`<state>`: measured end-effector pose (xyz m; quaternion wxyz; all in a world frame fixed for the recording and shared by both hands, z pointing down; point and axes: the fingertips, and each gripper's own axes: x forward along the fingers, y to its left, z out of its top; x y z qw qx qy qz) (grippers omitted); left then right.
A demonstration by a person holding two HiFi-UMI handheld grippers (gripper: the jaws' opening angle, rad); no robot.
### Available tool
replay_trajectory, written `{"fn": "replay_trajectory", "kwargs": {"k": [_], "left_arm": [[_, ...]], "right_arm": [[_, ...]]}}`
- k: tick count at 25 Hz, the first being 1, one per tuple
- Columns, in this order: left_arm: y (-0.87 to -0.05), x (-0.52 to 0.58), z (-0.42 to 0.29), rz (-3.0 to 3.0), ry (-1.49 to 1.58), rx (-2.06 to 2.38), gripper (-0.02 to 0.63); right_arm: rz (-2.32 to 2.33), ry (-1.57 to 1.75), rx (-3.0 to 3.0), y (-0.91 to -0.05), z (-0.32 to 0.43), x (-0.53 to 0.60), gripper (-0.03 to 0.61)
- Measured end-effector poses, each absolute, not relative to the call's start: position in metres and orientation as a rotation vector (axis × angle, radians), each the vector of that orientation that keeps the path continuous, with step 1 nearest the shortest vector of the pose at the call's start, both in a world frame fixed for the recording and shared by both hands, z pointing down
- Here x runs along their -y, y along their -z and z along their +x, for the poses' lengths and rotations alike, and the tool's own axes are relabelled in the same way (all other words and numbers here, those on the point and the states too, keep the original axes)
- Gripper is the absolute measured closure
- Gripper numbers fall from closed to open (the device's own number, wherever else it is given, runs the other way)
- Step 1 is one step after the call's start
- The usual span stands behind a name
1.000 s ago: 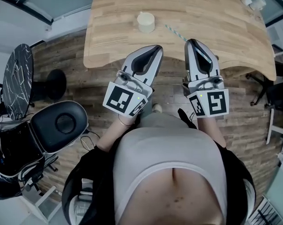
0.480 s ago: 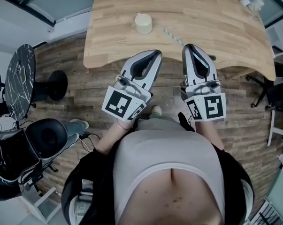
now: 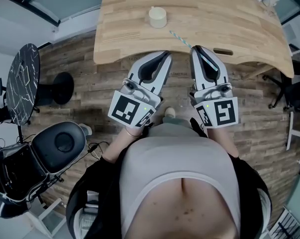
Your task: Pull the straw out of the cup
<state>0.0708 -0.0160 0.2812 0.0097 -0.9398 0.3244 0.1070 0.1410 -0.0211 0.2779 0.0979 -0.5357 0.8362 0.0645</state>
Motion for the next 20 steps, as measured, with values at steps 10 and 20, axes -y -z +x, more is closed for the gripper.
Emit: {"fn": "replay_trajectory", "kwargs": {"k": [10, 20], "left_arm": [[-0.279, -0.027, 0.009, -2.951, -0.338, -0.977, 0.603], [-0.273, -0.092, -0.04, -2.939, -0.361, -0.904, 0.603]], "right_arm": [[-1.609, -0.19, -2.442, -0.269, 0.083, -0.026, 0.535], [-1.659, -0.25, -2.398, -0.263, 0.033, -0.097, 0.535]]}}
